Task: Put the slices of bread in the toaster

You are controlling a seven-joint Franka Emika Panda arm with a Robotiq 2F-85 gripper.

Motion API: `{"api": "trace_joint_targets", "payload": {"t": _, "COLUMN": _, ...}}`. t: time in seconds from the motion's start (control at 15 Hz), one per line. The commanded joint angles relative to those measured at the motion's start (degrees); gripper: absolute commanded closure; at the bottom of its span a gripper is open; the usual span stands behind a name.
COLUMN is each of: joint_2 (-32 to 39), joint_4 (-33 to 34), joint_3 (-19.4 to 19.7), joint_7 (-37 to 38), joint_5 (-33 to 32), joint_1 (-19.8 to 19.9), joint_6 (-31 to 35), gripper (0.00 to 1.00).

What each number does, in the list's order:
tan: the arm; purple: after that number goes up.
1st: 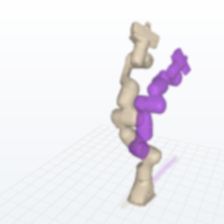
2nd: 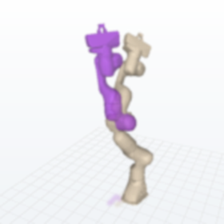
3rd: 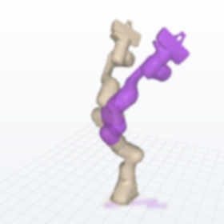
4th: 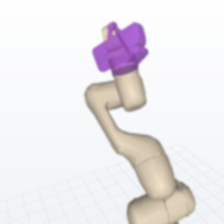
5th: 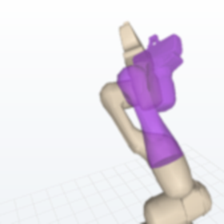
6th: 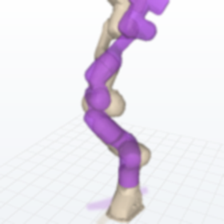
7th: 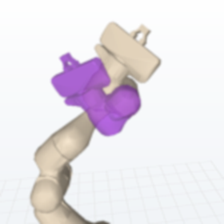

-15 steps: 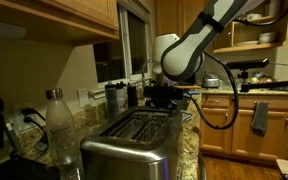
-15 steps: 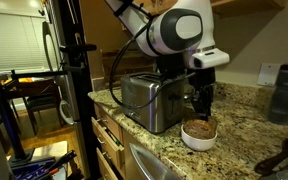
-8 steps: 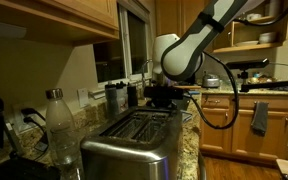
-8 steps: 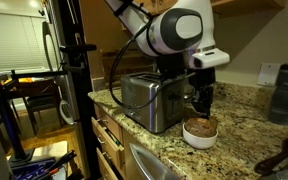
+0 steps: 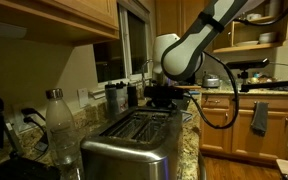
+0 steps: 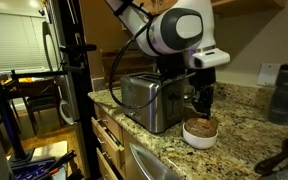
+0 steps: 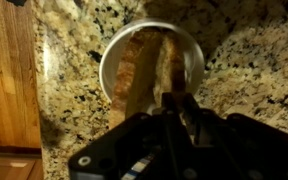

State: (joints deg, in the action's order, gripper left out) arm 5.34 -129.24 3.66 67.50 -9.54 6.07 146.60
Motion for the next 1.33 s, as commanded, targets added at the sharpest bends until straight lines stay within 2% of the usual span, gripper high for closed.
{"api": "trace_joint_targets", "payload": {"t": 0.0, "joint_2": -2.25, "joint_4": -1.12, "joint_3": 1.4, "joint_7": 0.25, "joint_5": -0.52, "joint_1": -1.3, "joint_6": -1.65, "gripper": 0.9}}
{"api": "trace_joint_targets", "payload": {"t": 0.93, "joint_2": -8.64, "joint_4": -2.81, "joint_3": 0.44, "joint_7": 1.8, "joint_5": -3.88, "joint_1": -0.98, "joint_6": -2.62, "gripper": 0.91}}
{"api": "trace_joint_targets", "payload": {"t": 1.27, "joint_2": -13.51, "joint_4": -4.71, "joint_3": -0.86, "joint_7": 2.58, "joint_5": -4.39, "joint_1": -0.74, "joint_6": -2.77, "gripper": 0.9}}
